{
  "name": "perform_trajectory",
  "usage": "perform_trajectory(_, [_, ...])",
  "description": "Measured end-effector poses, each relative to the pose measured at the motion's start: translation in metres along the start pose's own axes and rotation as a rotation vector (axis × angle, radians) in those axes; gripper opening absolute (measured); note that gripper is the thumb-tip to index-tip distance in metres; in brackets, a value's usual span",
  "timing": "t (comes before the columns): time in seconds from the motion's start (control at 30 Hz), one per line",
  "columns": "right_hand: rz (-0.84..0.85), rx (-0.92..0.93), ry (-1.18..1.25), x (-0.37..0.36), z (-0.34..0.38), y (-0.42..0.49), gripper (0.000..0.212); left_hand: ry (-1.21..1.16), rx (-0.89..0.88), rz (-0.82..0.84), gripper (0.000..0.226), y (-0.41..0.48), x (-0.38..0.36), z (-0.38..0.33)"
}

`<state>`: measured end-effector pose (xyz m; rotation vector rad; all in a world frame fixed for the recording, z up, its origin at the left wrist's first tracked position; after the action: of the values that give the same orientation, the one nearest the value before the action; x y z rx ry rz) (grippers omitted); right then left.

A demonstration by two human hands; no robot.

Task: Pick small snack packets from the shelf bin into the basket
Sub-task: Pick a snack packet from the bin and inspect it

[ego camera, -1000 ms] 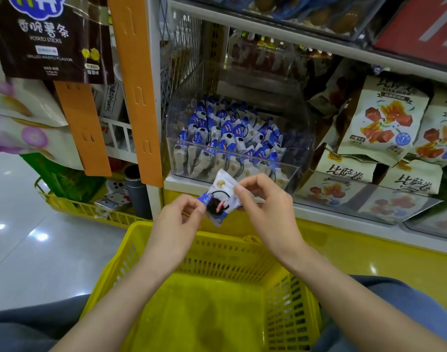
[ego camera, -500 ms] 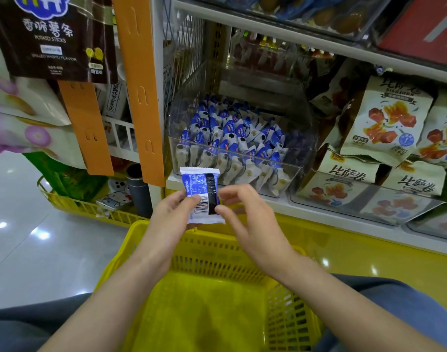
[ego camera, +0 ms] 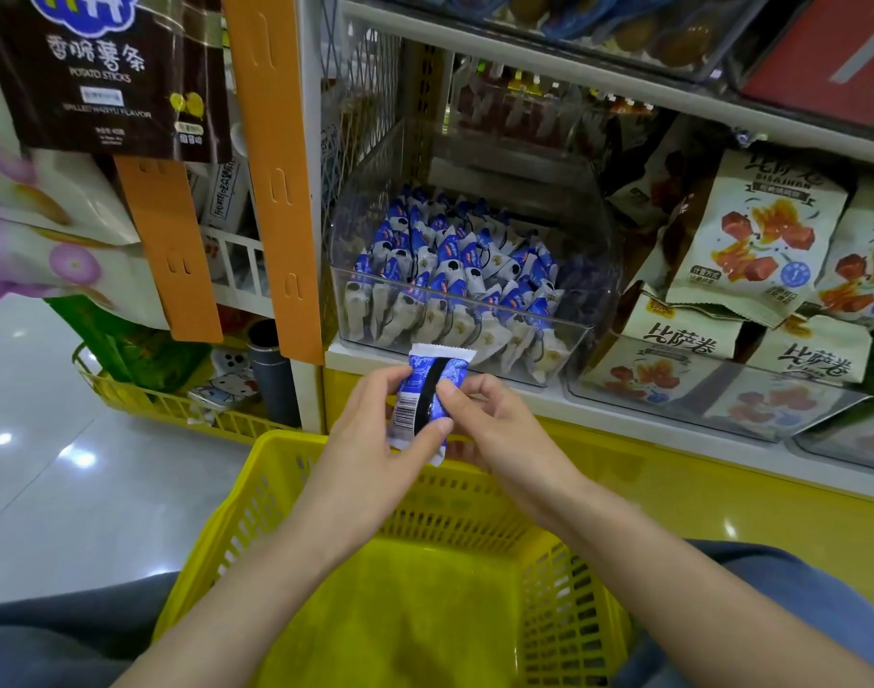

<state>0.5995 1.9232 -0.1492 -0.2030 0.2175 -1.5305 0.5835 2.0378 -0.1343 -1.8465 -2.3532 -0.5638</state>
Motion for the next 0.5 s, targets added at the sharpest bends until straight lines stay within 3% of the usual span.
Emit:
perform_trajectory(0.23, [0.032,0.035,0.007,-0.001,0.001,-0.001,0.020,-0.067,0.003,0.092,0.033,0.000,-0.006,0.001])
perform_trajectory(0.5, [0.092,0.154,-0.118,-0.013,0.006,-0.004,0.029,0.235,-0.122,-0.046,0.021,0.001,0.011,-0.002])
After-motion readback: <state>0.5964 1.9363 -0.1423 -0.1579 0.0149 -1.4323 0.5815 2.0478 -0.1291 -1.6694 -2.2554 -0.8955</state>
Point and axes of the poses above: each hand's wrist, its own y-axis towards the middle knuckle, its own x-axis out of the back of the hand, z = x × y, the point moved 9 cm from there along y, towards the middle knuckle, and after that the axes turned 11 degrees about -z, right-handed, at the moved point
